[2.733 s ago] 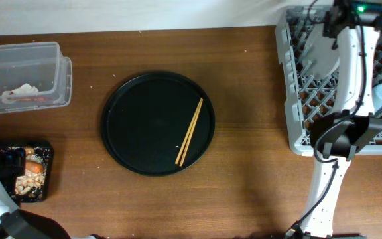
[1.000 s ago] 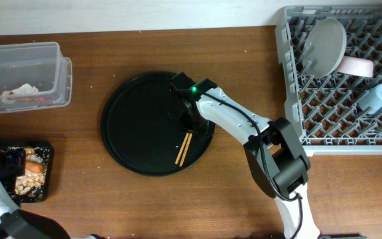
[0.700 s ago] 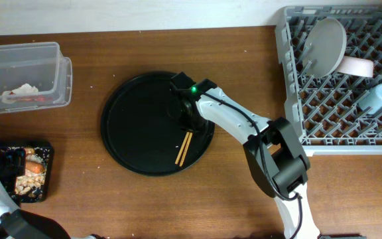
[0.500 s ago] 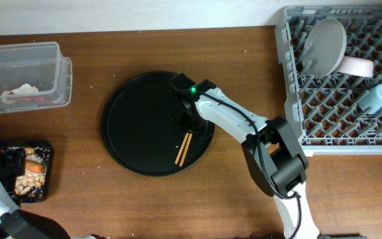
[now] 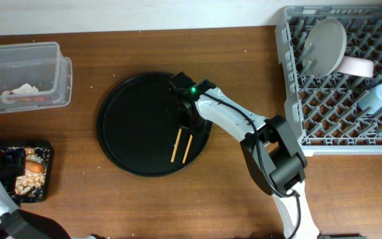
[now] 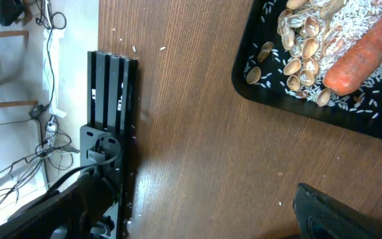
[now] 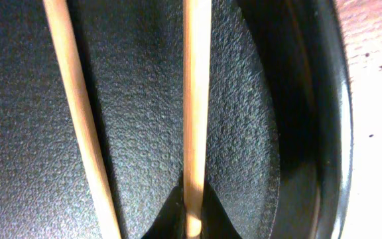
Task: Sort waste into correct bins and load items into the dishwasher rack
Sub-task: 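Lower the right gripper onto a chopstick on the tray and grasp it, then carry the chopstick right and drop it into the dish rack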
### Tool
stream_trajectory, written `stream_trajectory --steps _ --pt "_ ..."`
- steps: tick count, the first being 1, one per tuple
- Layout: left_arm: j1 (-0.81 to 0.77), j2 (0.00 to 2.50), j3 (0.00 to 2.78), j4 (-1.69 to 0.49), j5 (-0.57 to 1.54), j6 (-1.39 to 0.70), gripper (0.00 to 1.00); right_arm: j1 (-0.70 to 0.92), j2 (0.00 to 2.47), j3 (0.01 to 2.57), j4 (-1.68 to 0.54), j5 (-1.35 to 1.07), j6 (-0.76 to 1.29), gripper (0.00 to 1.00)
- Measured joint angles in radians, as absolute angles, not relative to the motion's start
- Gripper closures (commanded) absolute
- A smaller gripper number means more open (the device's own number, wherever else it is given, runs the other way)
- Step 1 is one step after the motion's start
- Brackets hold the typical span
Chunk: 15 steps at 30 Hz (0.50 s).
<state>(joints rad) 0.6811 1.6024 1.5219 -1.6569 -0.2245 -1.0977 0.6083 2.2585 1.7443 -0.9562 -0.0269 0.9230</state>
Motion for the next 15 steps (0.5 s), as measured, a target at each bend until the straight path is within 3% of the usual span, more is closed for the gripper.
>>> stream_trajectory --steps 8,15 --pt "0.681 1.602 1.522 -1.657 -0.224 -1.098 0.01 0.500 2.231 1.842 -1.191 -0.110 0.821 0.96" --pt "0.681 1.602 1.522 -1.657 -0.224 -1.098 0.01 0.145 1.985 2.047 -1.291 -0.120 0.352 0.96"
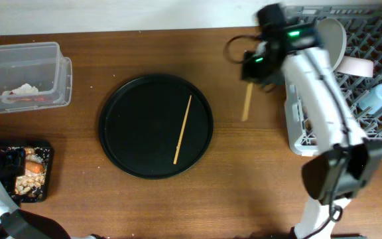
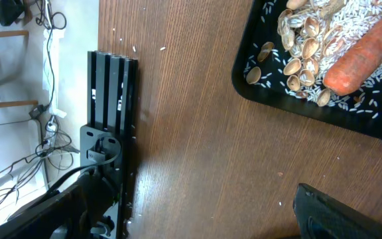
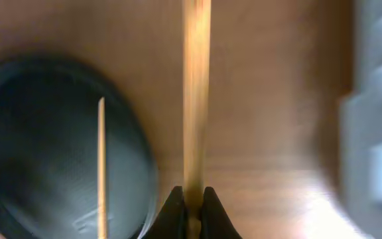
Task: Sort waste into correct bins and load items into the dishwasher rack
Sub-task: 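Carry the chopstick right and drop it into the dish rack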
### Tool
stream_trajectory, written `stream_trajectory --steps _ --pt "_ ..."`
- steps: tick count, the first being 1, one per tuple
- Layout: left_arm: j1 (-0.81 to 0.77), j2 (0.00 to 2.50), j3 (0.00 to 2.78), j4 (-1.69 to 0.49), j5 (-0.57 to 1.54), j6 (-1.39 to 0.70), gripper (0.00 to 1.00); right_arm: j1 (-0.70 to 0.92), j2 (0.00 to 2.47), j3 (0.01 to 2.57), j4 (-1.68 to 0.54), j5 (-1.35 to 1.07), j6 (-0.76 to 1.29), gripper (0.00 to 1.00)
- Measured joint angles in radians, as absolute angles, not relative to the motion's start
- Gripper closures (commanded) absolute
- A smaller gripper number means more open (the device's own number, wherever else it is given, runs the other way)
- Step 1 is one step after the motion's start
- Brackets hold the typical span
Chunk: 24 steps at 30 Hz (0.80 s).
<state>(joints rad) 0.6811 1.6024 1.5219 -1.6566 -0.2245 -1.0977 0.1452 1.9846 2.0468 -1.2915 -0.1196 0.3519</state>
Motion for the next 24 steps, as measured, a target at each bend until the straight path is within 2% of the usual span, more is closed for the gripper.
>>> stream_trajectory --steps 5,8,12,13,16,17,19,23,24 --pt "0.681 1.602 1.522 -1.657 -0.225 -1.098 0.01 -0.148 1.985 2.049 -1.187 -0.115 0.070 0.96" --pt "0.681 1.602 1.522 -1.657 -0.224 -1.098 0.01 -0.213 1.989 2.049 -1.120 -0.126 -0.057 0.96" --pt "0.681 1.602 1.522 -1.656 -0.224 -1.098 0.01 -0.218 2.079 2.049 -1.078 -0.133 -0.176 0.96" --pt "0.681 1.602 1.522 -1.656 -0.224 -1.098 0.01 -0.218 2.103 2.049 -1.072 -0.133 -0.184 0.92" --pt "0.681 1.602 1.522 -1.657 -0.224 -1.098 0.01 -0.218 2.193 2.047 -1.061 -0.134 -0.201 0.46" --pt "0.681 1.602 1.522 -1.657 -0.224 -1.098 0.01 -0.218 2.199 2.045 -1.062 -0.133 -0.201 0.37" --pt "0.681 1.602 1.522 -1.657 -0.224 -1.098 0.01 -0.218 2.198 2.046 -1.066 -0.134 -0.194 0.28" --pt "0.681 1.602 1.522 -1.657 -0.225 -1.098 0.01 -0.215 2.197 2.110 -1.180 -0.153 -0.148 0.29" --pt "0.681 1.602 1.522 -1.657 -0.225 -1.098 0.01 -0.212 2.196 2.172 -1.246 -0.196 -0.133 0.34"
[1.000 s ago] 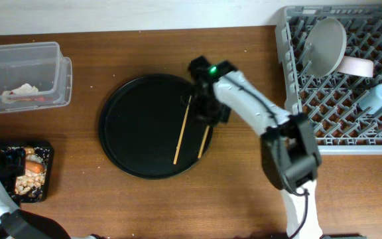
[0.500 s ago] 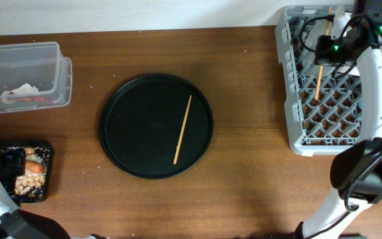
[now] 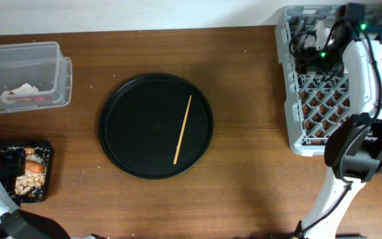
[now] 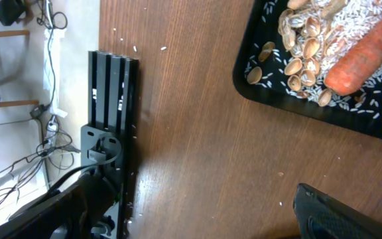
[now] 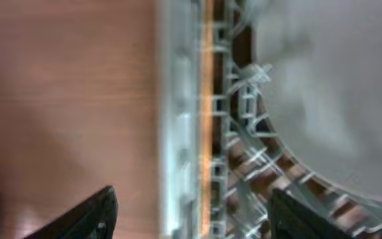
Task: Sort waste into correct bins and load items into the dishwasher rack
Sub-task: 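Carry the chopstick right and drop it into the dish rack, then grasp the second chopstick on the tray with the right gripper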
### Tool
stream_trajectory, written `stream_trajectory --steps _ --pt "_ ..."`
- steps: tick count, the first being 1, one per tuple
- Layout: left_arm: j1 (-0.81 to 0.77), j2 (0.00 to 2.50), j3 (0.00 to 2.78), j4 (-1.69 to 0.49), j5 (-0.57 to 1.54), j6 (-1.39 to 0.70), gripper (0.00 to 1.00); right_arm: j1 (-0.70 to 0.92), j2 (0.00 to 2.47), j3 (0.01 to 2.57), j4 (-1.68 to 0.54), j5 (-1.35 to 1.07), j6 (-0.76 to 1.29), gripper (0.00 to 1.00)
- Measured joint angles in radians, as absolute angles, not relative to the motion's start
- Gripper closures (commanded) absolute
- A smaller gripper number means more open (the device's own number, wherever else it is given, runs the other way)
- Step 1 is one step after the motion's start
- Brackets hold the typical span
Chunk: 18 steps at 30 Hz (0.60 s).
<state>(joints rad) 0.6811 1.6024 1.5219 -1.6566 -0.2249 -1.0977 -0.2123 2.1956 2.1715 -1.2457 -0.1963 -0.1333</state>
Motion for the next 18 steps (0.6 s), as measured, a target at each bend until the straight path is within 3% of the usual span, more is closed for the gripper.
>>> stream_trajectory --steps 3,6,9,13,18 --pt "0.681 1.602 1.522 -1.656 -0.224 -1.098 0.01 -0.163 2.172 2.386 -1.415 -0.382 -0.053 0.42" --pt "0.681 1.602 1.522 -1.657 -0.225 -1.098 0.01 0.021 2.131 2.463 -1.476 -0.464 0.133 0.44" --pt "0.681 1.602 1.522 -1.656 -0.224 -1.098 0.01 0.284 2.132 2.403 -1.470 -0.235 0.382 0.52" --pt "0.681 1.602 1.522 -1.657 -0.224 -1.098 0.01 0.543 2.164 2.152 -1.261 -0.044 0.639 0.64" --pt "0.681 1.602 1.522 -1.656 -0.225 -1.098 0.01 0.691 2.181 1.839 -0.981 -0.004 0.828 0.65"
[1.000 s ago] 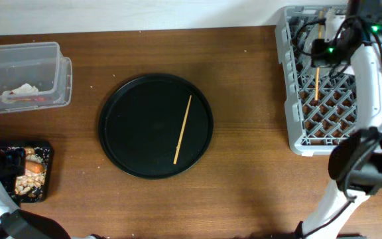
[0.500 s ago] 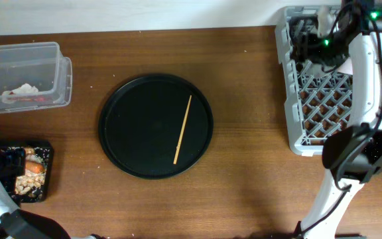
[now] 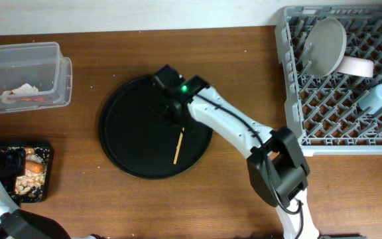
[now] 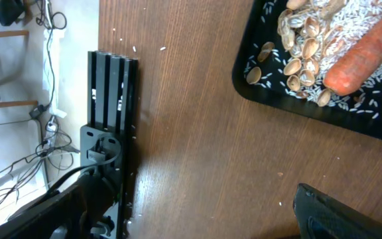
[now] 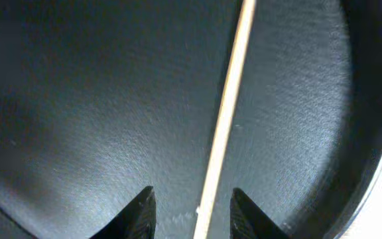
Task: Sort waste into correct bins and load items into the dishwasher rack
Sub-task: 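Grasp the second chopstick on the tray with the right gripper, then carry the second chopstick right and drop it into the dish rack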
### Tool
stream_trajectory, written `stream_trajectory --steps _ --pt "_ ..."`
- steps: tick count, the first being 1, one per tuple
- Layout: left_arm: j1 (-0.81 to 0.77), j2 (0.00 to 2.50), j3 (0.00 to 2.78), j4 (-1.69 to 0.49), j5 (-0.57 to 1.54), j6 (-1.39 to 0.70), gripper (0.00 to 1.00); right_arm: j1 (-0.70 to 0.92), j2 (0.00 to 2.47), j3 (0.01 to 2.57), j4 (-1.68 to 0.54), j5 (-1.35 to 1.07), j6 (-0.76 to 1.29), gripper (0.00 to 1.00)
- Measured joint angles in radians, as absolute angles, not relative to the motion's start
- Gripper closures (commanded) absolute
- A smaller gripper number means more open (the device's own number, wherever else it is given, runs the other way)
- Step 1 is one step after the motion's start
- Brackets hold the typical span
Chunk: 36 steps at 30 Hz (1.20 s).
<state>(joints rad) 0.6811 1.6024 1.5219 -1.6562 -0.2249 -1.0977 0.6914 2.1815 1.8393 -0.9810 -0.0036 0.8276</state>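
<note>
A single wooden chopstick [image 3: 178,147] lies on the round black tray [image 3: 128,133] mid-table. My right gripper [image 3: 172,111] hangs low over its upper end. In the right wrist view the chopstick [image 5: 227,119] runs between the two dark fingertips [image 5: 143,211], apart from both, so the right gripper [image 5: 192,214] is open. The grey dishwasher rack [image 3: 296,113] stands at the right. My left gripper [image 4: 191,222] is wide open over bare wood beside the black food tray [image 4: 264,93] of shells, rice and a carrot [image 4: 357,56].
The rack holds a plate [image 3: 328,44], a pink cup [image 3: 357,66] and a pale blue cup [image 3: 377,98]. A clear plastic container [image 3: 22,74] sits at the far left, with the food tray [image 3: 30,171] in front of it. A black frame [image 4: 111,113] borders the table's left edge.
My right gripper was open over the rack's left side. It is now back over the black tray, open astride the remaining chopstick. The left arm has not moved.
Two chopsticks lay on the black tray, with my right gripper shut on one. Then it held that stick in the air near the rack. Then it stood open at the rack with nothing in it. Now it straddles the second stick on the tray.
</note>
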Motion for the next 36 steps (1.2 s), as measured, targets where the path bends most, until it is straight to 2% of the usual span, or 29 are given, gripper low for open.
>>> stream_trajectory --steps 8,10,14,18,20,23,26,28,32,36 --pt "0.681 1.602 1.522 -1.656 -0.224 -1.098 0.01 0.694 2.265 1.757 -0.904 0.003 0.928 0.66" --pt "0.681 1.602 1.522 -1.657 -0.224 -1.098 0.01 0.694 2.268 1.758 -0.902 0.003 0.935 0.71" --pt "0.681 1.602 1.522 -1.657 -0.224 -1.098 0.01 0.694 2.269 1.757 -0.907 0.005 0.941 0.88" --pt "0.681 1.602 1.522 -1.657 -0.224 -1.098 0.01 0.694 2.270 1.757 -0.929 0.008 0.941 0.96" --pt "0.681 1.602 1.522 -1.657 -0.224 -1.098 0.01 0.694 2.270 1.758 -0.937 0.007 0.943 0.96" --pt "0.681 1.602 1.522 -1.657 -0.224 -1.098 0.01 0.689 2.279 1.794 -1.059 0.007 0.943 0.96" --pt "0.681 1.602 1.522 -1.657 -0.225 -1.098 0.01 0.653 2.291 1.951 -1.194 -0.002 0.879 0.96" --pt "0.681 1.602 1.522 -1.656 -0.224 -1.098 0.01 0.581 2.285 2.115 -1.294 -0.004 0.770 0.96" --pt "0.681 1.602 1.522 -1.657 -0.225 -1.098 0.01 0.304 2.249 2.504 -1.499 -0.020 0.411 0.96" --pt "0.681 1.602 1.522 -1.657 -0.224 -1.098 0.01 -0.014 2.227 2.581 -1.507 -0.111 0.098 0.96"
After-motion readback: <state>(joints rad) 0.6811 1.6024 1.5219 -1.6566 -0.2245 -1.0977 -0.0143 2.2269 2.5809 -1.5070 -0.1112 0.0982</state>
